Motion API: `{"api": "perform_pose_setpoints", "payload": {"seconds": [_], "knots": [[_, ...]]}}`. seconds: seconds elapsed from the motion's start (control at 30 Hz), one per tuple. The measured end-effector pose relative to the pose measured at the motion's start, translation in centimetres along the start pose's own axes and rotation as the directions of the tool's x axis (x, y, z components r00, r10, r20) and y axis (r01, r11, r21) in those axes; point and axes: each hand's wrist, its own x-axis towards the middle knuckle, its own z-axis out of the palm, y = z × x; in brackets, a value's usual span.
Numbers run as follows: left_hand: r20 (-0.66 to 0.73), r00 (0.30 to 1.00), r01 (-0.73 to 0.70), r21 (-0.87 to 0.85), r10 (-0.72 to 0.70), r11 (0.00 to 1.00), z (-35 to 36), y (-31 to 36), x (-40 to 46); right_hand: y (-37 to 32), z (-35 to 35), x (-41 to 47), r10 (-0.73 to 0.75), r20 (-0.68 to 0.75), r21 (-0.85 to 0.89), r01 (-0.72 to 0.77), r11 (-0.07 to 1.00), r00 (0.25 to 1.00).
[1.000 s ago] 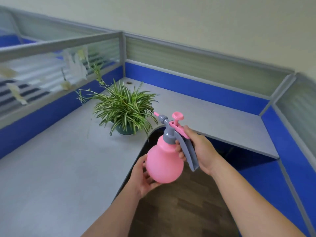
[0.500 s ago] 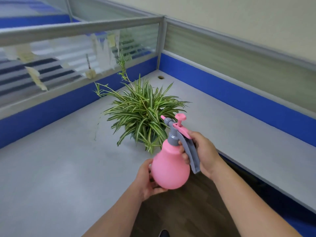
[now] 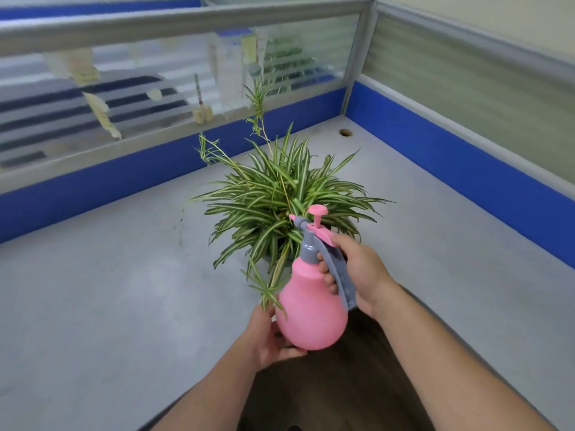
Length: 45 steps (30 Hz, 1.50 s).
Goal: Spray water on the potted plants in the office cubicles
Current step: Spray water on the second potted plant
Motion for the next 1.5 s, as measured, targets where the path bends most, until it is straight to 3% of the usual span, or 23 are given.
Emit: {"api": "perform_pose_setpoints", "payload": {"seconds": [0.53,1.2,1.5], "knots": [[0.033,0.998,0.061,0.028,-0.062,0.998,-0.6,1.2,1.4,-1.2,1.9,2.5,0.053,-0.054,-0.026,-0.055,0.998,0.997],[-0.02,0.998,-0.061,0.091,0.063,0.994,-0.9,3.6,1.8,-3.4,2.7,2.9,0.047,-0.095,0.071,-0.04,0.997,0.994],[-0.013,1.0,0.013,0.037,-0.013,0.999,-1.1,4.0,1.9,-3.3,3.2,3.8,0.05,-0.098,0.072,-0.043,0.996,0.994]]}}
